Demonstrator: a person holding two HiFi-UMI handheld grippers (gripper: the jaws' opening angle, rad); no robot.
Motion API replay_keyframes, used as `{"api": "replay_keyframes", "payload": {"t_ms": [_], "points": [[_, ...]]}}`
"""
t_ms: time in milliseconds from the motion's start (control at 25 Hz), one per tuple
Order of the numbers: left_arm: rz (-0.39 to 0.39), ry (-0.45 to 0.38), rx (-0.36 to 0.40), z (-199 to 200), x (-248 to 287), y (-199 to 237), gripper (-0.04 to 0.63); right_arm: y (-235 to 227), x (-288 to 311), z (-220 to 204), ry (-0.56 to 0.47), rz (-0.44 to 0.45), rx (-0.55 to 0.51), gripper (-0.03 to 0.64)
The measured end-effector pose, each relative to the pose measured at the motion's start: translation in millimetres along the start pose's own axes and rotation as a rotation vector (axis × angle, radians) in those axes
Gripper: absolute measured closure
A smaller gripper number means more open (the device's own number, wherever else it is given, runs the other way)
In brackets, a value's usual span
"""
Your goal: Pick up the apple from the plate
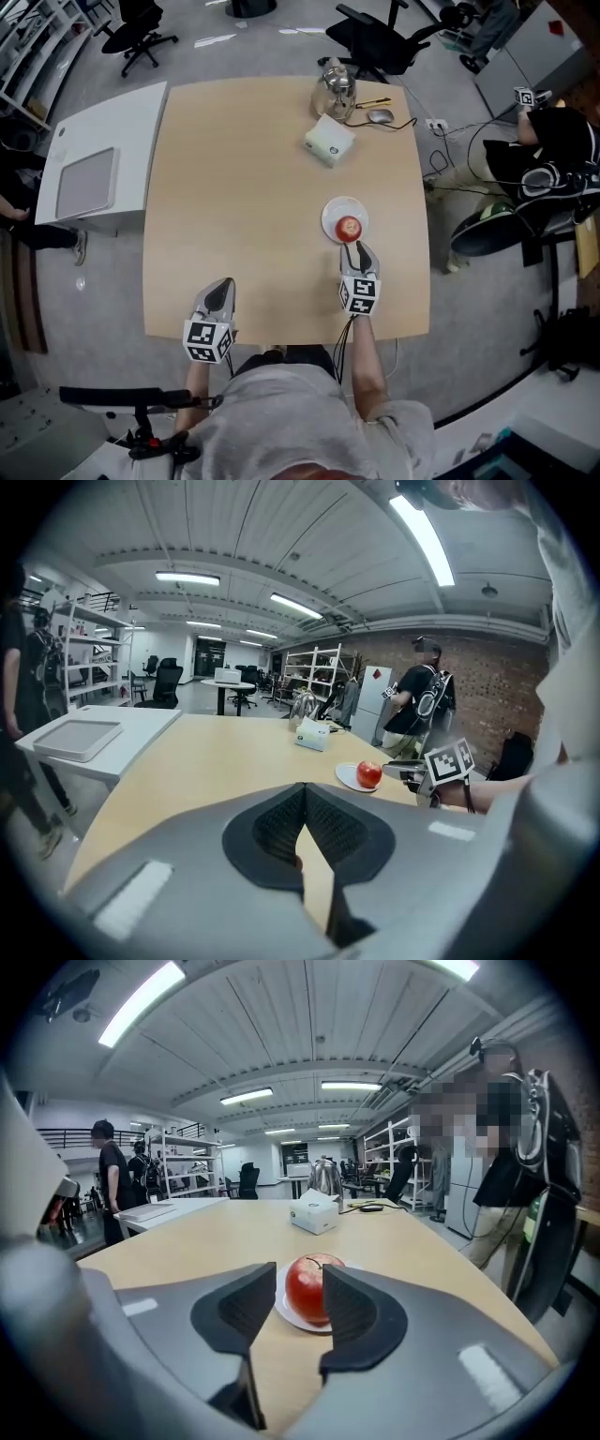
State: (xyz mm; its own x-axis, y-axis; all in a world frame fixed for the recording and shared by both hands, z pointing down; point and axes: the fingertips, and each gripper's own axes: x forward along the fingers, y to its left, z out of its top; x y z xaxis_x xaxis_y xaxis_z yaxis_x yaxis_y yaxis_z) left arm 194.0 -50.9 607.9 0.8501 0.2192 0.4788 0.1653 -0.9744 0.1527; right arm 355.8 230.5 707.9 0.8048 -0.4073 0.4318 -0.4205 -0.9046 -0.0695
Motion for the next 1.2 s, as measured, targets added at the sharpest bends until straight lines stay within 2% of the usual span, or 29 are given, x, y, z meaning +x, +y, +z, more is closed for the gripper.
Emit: {"api": "replay_keyframes", "payload": {"t_ms": [120, 560, 920, 1200], "points": [[0.009, 0.007, -0.002, 3.0, -4.0, -1.4, 0.575, -2.9, 2.0, 1.7, 0.008, -0.008, 0.004, 0.408], [0.028, 0.032, -0.014, 4.1, 9.5, 2.0, 0.575, -10.0, 36.2, -11.5, 0.073, 0.018, 0.003, 0.27], [0.036, 0.053, -0.029, -3.8, 30.9, 14.3, 0.575, -11.3, 70.2, -24.7, 0.115, 0.032, 0.004, 0.212], [0.047, 0.063, -0.037, 0.5, 31.6, 13.2, 0.575, -12.3, 74.0, -25.7, 0.139, 0.045, 0.008, 0.206]]}}
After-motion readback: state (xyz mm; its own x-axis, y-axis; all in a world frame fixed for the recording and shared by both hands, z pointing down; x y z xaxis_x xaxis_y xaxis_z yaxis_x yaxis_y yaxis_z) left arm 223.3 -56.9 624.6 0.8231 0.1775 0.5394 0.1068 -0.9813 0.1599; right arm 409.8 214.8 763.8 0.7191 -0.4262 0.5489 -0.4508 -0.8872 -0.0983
